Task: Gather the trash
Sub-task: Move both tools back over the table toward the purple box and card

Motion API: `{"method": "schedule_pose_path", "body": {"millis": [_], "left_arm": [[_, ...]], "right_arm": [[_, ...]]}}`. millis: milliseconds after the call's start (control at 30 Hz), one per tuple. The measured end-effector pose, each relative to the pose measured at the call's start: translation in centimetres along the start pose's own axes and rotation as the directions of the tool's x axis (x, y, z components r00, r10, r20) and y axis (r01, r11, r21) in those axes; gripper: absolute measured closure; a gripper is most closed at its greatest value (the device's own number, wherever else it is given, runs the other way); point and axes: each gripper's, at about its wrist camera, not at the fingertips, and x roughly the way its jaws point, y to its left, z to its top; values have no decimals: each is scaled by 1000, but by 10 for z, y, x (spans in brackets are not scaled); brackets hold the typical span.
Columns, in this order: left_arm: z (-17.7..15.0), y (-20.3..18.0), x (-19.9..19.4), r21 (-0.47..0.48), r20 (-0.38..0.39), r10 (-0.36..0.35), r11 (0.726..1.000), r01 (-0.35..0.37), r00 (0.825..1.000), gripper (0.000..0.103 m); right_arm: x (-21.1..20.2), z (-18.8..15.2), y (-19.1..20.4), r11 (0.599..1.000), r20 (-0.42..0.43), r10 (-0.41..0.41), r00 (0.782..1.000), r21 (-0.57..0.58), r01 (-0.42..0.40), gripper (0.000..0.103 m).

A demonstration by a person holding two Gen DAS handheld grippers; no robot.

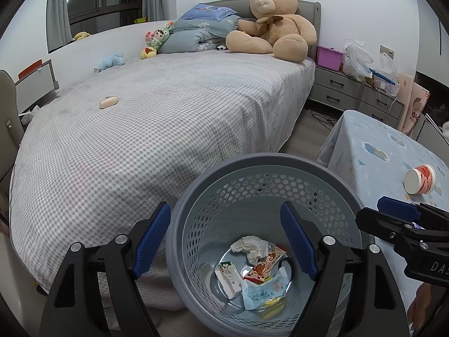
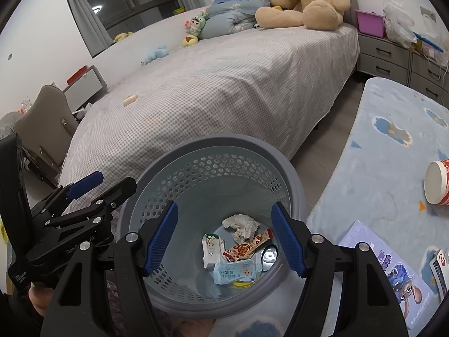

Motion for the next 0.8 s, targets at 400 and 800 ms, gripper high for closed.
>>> {"method": "schedule_pose_path", "body": {"millis": [400, 800], "left_arm": [[-1, -11, -2, 18, 3, -12, 1000, 12, 1000, 26], [-1, -42, -11, 48, 14, -68, 997, 68, 998, 26]], "right_arm": [[-17, -7, -6, 1000, 16, -19, 1000, 15, 19, 35], [-57, -25, -46, 992, 2, -110, 994, 57, 109, 35]]}}
